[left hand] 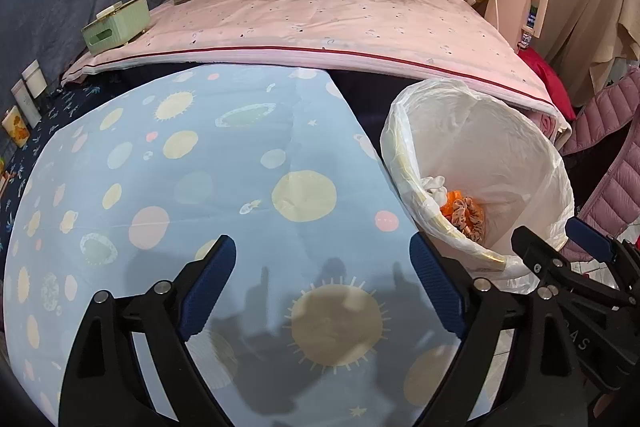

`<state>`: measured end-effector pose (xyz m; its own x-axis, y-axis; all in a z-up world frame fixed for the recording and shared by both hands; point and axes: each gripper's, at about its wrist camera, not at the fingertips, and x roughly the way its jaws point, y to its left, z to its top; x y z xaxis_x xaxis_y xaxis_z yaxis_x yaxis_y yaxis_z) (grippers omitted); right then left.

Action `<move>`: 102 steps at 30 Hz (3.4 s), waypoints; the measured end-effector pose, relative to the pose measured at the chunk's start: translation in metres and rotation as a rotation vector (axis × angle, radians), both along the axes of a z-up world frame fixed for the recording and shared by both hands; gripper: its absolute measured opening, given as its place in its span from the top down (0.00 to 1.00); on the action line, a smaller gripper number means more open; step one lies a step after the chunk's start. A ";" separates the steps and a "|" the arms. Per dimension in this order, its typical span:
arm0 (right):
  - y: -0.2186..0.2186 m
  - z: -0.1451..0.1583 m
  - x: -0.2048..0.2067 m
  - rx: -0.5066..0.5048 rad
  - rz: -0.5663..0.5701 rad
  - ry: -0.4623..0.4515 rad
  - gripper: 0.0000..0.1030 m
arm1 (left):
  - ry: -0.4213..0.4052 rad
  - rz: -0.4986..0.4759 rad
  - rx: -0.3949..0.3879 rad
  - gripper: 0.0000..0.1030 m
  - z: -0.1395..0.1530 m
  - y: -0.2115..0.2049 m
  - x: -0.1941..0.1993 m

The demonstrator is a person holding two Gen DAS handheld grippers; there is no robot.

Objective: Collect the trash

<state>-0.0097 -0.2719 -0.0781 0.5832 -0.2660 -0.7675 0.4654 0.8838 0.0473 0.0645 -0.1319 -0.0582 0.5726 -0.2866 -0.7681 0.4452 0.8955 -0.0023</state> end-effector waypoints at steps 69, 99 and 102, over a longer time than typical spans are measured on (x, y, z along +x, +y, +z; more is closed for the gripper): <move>-0.001 0.004 -0.039 -0.086 0.010 0.067 0.07 | 0.027 -0.017 0.043 0.11 0.000 -0.018 -0.025; 0.000 0.005 -0.040 -0.088 0.011 0.068 0.07 | 0.022 0.001 0.040 0.11 0.002 -0.016 -0.028; 0.001 0.004 -0.041 -0.088 0.011 0.069 0.07 | 0.021 0.000 0.041 0.11 0.002 -0.016 -0.028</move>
